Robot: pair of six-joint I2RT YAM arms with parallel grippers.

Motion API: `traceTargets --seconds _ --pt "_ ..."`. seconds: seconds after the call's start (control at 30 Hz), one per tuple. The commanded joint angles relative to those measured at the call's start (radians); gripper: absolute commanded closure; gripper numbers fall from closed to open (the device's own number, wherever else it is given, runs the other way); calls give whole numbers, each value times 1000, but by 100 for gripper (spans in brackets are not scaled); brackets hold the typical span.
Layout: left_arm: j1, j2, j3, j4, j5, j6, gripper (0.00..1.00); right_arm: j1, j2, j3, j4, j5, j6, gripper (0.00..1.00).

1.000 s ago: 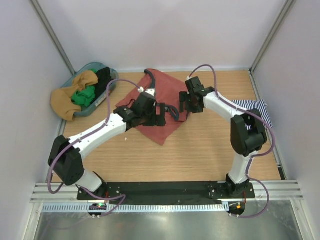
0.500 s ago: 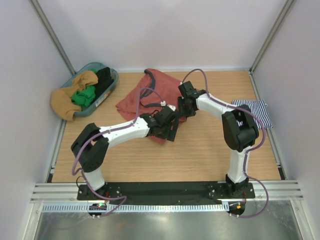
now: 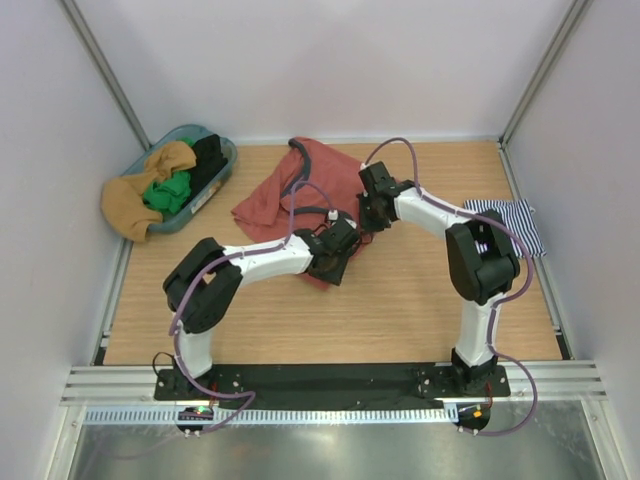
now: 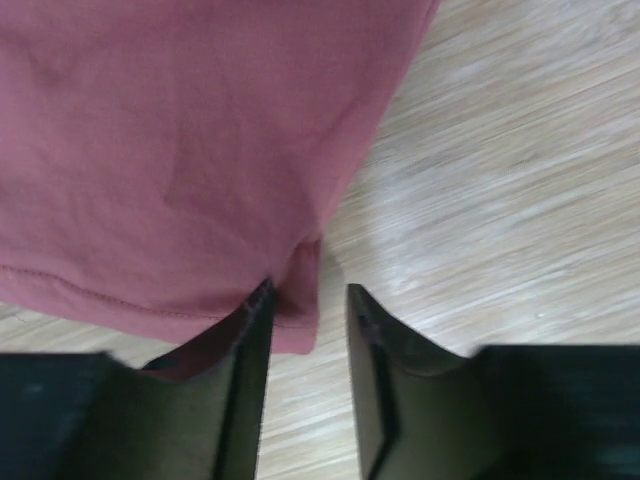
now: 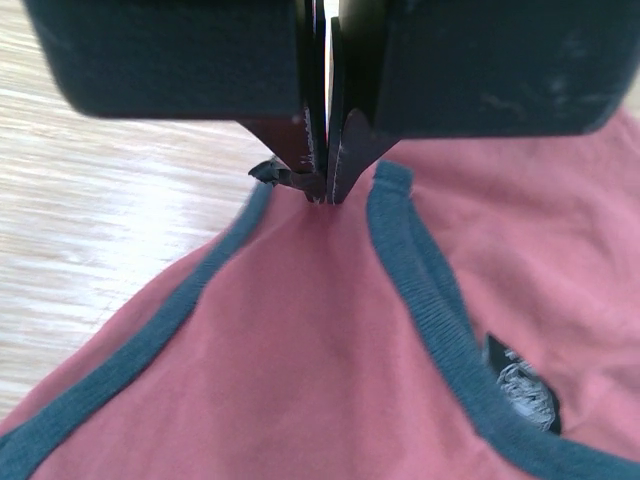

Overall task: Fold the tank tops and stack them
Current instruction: Flatten the tank top out

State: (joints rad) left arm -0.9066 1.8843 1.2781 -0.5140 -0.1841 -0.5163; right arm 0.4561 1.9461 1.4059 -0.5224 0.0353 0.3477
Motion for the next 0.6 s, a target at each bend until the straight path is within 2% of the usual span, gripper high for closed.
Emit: traceTargets --seconds 0.0,0.1,0.13,0.17,0.27,0.3,0.4,0.57 --pt "-5 9 14 -15 -12 6 66 -11 -91 -4 48 -69 23 99" --pt "-5 -19 -39 -11 3 1 81 -37 -113 24 47 -107 46 99" --pt "-5 -39 -54 -11 15 -5 96 -48 -116 34 44 -136 56 99" --pt "-5 -50 -87 -11 26 -14 100 -71 -121 60 41 -150 65 99" --pt "-11 -117 -175 9 79 -37 100 -105 -121 108 18 -182 85 99" --pt "-15 -137 -195 12 83 -42 100 -112 -121 140 -5 -186 80 96" --pt "-29 -214 -267 20 71 -74 100 -94 -122 159 -56 -175 33 48" --pt "-29 -295 -361 66 121 -108 100 13 -141 110 -116 -54 -19 37"
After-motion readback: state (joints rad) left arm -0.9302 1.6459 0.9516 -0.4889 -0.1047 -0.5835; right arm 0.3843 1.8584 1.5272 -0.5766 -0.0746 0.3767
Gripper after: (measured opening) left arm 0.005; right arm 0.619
